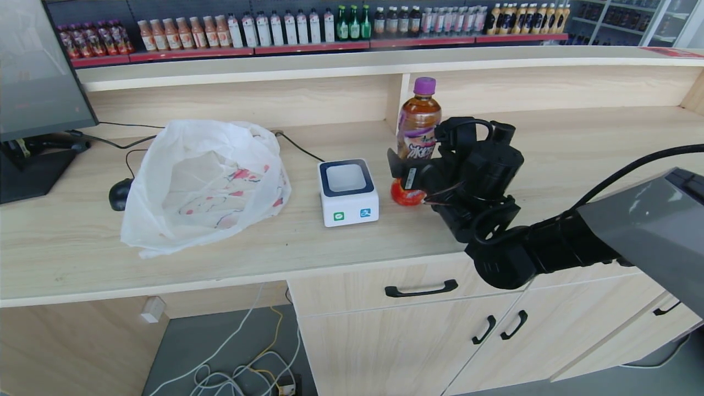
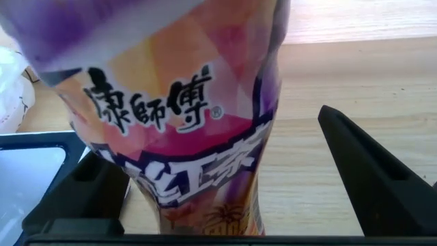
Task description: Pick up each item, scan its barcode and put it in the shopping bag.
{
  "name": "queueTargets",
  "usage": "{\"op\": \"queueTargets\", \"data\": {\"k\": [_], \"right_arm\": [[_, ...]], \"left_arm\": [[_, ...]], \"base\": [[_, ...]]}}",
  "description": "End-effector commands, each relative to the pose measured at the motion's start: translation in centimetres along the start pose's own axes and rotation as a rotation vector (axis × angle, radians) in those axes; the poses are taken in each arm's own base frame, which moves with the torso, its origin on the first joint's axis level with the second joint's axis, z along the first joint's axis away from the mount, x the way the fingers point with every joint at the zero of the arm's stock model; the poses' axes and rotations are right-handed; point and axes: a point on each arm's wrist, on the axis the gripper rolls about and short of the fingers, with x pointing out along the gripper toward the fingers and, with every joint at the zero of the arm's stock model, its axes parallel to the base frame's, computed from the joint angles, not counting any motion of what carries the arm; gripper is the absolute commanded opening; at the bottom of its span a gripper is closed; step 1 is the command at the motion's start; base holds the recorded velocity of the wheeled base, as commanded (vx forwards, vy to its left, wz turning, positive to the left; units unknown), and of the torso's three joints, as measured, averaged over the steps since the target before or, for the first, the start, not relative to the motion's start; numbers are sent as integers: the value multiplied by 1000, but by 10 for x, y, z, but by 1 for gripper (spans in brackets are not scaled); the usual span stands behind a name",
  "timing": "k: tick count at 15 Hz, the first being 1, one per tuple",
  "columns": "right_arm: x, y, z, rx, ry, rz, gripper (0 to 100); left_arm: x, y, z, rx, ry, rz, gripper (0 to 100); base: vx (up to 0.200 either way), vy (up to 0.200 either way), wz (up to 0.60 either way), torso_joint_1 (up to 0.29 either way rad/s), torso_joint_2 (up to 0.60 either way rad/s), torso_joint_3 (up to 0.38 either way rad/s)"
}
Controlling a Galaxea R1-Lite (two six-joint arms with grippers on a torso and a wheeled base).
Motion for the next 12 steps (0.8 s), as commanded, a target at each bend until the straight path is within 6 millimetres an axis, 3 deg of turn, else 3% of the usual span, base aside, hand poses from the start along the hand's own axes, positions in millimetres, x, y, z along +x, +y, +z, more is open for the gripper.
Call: {"op": "queueTargets", "data": {"k": [1, 12], "right_arm": [[2, 1, 0, 2, -6, 0, 100], [10, 3, -2, 2, -26, -4, 100]], "left_arm": [[0, 0, 0, 0, 0, 0, 100], [0, 0, 0, 0, 0, 0, 100]], "base": [[0, 0, 0, 0, 0, 0], [0, 0, 0, 0, 0, 0]]}}
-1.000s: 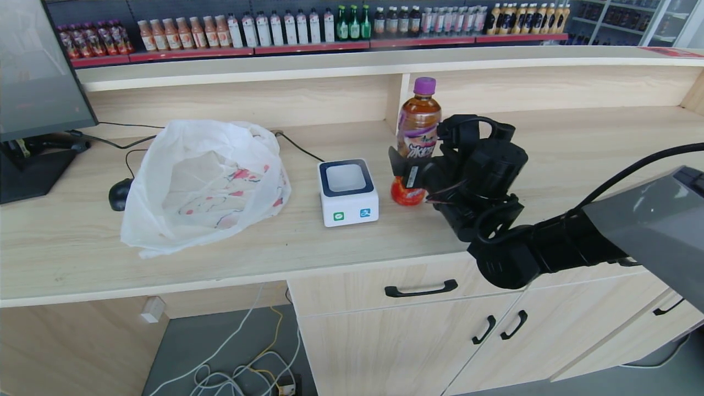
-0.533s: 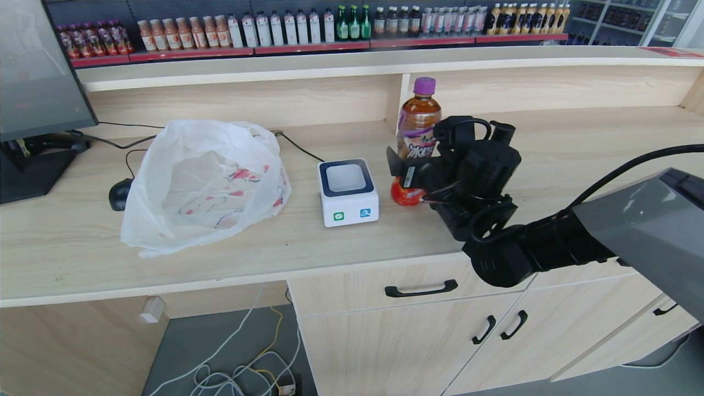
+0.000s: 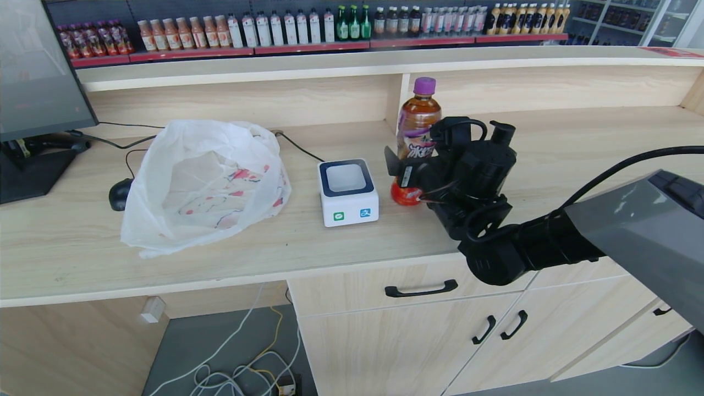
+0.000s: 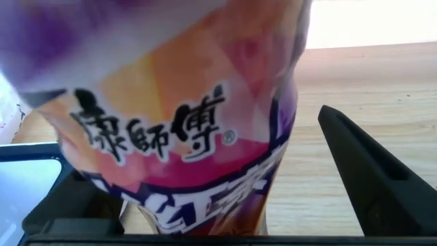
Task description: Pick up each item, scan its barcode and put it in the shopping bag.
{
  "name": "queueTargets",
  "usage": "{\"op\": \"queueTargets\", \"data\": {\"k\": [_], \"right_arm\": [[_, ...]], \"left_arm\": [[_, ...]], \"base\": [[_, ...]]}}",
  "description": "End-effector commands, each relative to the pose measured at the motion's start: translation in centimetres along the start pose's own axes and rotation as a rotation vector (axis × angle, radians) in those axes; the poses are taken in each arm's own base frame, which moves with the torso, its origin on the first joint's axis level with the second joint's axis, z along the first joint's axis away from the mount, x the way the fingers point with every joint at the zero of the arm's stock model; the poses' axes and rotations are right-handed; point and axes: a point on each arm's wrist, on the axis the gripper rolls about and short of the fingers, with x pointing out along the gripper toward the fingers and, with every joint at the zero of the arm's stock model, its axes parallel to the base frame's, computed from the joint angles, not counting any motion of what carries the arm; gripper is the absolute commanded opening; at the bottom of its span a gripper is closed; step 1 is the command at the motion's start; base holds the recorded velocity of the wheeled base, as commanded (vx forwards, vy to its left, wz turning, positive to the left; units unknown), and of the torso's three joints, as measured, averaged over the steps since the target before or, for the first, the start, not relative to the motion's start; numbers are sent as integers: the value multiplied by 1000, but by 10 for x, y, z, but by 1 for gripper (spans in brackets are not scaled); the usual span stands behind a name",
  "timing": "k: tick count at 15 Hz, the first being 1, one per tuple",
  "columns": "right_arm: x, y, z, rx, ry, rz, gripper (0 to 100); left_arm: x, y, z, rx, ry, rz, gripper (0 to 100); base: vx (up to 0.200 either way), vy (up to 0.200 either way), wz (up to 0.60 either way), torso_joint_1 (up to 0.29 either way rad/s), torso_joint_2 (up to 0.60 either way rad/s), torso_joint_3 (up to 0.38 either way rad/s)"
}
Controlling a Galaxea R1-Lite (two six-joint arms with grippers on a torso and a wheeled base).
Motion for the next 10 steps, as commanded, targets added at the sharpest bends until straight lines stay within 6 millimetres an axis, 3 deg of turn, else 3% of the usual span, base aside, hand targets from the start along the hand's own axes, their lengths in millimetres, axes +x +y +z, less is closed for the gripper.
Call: {"op": "queueTargets", "data": {"k": [1, 5, 6, 10], "right_arm": [[2, 0, 3, 3, -12, -1, 100], [2, 0, 3, -9, -13, -3, 100], [2, 0, 4, -14, -24, -2, 0], [2, 0, 5, -9, -37, -1, 0]], "left_arm": [[0, 0, 0, 0, 0, 0, 100], [0, 0, 0, 0, 0, 0, 100], [0, 0, 0, 0, 0, 0, 100], [0, 0, 0, 0, 0, 0, 100]], "base": [[0, 0, 0, 0, 0, 0], [0, 0, 0, 0, 0, 0], [0, 0, 0, 0, 0, 0], [0, 0, 0, 0, 0, 0]]}}
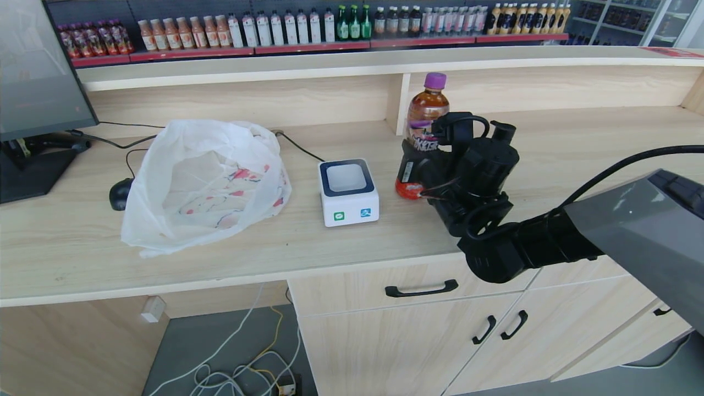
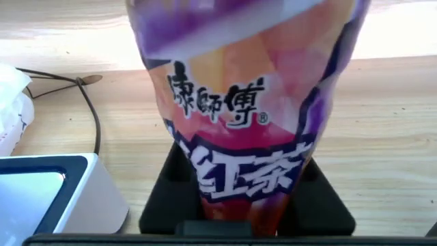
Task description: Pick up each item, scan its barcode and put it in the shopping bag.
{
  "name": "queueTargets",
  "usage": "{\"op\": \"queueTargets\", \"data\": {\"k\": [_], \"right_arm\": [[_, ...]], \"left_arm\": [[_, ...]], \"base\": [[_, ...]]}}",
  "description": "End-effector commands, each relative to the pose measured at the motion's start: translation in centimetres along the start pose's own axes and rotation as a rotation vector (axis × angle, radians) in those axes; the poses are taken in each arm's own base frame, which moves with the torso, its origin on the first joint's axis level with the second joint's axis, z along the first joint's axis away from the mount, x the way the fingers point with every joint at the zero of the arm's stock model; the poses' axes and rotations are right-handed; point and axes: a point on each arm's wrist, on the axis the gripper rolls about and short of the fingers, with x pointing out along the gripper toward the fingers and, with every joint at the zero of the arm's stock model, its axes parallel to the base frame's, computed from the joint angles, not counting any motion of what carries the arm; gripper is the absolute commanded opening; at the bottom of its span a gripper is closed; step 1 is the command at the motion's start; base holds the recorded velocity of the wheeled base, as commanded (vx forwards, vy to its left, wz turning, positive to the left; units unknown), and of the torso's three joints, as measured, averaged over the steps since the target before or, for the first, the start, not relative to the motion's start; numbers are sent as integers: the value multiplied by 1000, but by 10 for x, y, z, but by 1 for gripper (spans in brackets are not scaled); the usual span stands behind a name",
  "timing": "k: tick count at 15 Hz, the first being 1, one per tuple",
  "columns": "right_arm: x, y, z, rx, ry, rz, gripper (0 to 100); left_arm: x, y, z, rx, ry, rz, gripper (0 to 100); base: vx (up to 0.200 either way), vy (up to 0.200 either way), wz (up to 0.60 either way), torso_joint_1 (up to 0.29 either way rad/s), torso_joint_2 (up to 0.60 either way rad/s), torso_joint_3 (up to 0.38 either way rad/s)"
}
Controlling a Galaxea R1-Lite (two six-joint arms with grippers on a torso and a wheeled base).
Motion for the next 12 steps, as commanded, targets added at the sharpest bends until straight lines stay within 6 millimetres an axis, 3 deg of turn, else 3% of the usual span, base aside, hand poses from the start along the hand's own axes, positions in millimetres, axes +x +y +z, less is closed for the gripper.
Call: {"op": "queueTargets", "data": {"k": [1, 12], "right_arm": [[0, 1, 0, 1, -1, 2, 0], [-1, 0, 9, 13, -34, -1, 0]], "left_arm": [[0, 0, 0, 0, 0, 1, 100], [0, 0, 0, 0, 0, 1, 100]], "base": [[0, 0, 0, 0, 0, 0], [0, 0, 0, 0, 0, 0]]}}
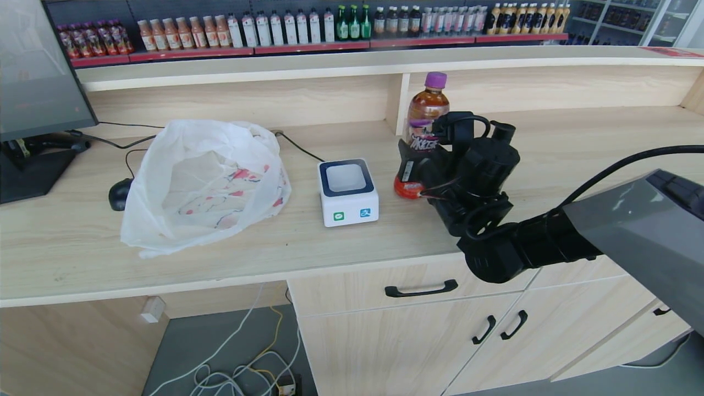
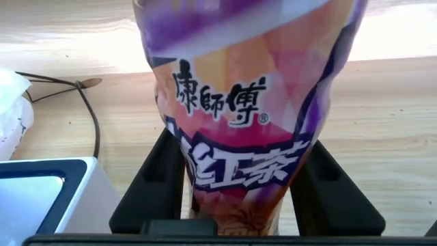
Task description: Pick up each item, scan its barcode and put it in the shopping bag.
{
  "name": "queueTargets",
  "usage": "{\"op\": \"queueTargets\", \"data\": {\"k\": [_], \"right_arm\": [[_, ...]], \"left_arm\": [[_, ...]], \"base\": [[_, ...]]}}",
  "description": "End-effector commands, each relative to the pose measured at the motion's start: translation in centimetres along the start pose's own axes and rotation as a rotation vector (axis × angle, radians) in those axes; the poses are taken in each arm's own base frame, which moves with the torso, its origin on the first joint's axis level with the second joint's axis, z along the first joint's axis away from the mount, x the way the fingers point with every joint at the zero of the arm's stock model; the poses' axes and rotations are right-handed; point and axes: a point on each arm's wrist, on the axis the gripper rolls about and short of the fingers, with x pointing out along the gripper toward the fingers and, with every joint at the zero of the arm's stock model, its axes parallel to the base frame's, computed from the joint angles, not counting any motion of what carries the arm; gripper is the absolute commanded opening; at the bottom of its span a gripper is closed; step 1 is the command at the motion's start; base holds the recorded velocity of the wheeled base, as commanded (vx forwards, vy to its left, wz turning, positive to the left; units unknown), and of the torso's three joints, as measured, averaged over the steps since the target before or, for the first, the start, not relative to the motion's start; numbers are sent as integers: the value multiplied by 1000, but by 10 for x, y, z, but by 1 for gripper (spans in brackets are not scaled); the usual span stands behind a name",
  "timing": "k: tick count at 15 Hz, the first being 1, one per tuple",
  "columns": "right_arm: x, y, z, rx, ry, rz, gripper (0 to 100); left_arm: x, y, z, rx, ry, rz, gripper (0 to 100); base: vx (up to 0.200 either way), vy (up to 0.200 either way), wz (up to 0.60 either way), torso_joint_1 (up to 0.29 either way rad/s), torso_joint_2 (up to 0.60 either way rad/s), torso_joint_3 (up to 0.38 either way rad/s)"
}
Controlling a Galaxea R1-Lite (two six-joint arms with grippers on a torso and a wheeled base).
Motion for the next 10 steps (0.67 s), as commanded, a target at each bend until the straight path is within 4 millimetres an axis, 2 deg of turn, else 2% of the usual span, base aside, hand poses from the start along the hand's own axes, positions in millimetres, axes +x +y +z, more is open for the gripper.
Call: {"op": "queueTargets", "data": {"k": [1, 5, 10], "right_arm": [[-1, -1, 8, 5, -18, -1, 0], [-9, -4, 43, 30, -91, -1, 0], [-23, -6, 64, 44, -124, 9, 0]], "left_arm": [[0, 0, 0, 0, 0, 1, 100], [0, 0, 0, 0, 0, 1, 100], [0, 0, 0, 0, 0, 1, 100]], "base": [[0, 0, 0, 0, 0, 0], [0, 0, 0, 0, 0, 0], [0, 0, 0, 0, 0, 0]]}}
